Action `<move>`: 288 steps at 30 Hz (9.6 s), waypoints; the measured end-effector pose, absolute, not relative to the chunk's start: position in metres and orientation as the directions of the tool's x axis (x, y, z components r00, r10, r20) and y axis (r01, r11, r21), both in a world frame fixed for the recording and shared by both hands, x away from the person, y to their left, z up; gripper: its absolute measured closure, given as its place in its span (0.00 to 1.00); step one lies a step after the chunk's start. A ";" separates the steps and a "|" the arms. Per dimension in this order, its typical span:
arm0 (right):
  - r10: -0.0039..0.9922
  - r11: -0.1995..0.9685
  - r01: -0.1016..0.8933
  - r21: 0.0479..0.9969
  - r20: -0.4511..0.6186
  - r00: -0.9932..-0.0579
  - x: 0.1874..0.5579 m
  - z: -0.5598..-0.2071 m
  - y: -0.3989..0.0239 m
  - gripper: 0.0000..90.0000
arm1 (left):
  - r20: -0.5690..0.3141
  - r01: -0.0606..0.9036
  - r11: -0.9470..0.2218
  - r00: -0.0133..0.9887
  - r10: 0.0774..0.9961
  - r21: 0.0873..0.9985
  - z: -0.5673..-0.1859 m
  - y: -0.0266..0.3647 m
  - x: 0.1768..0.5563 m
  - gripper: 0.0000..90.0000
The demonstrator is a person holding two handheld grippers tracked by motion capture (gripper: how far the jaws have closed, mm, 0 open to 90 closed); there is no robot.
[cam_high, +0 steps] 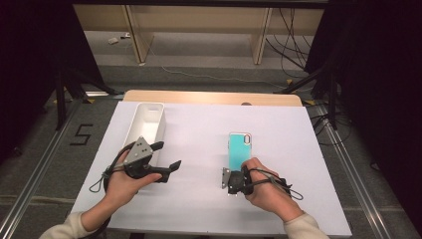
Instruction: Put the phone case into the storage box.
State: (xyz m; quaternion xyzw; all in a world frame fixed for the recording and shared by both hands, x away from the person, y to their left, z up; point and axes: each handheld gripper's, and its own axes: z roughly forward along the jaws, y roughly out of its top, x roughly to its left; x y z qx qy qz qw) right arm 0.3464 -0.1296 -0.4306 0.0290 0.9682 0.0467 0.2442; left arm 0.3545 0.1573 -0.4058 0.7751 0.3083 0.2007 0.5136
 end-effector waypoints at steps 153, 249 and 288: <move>-0.014 0.999 -0.041 0.025 -0.659 -0.752 0.345 -0.441 -0.073 0.99 | -0.335 0.588 -0.143 0.625 0.705 0.796 -0.419 0.065 0.424 0.90; 0.716 0.517 0.264 0.814 -0.243 -0.654 0.347 -0.408 -0.174 0.28 | -0.200 0.443 -0.084 0.555 0.807 0.892 -0.396 0.113 0.423 0.95; 0.795 0.353 0.301 0.886 -0.114 -0.596 0.337 -0.409 -0.209 0.26 | -0.193 0.403 -0.045 0.531 0.825 0.914 -0.381 0.135 0.423 0.95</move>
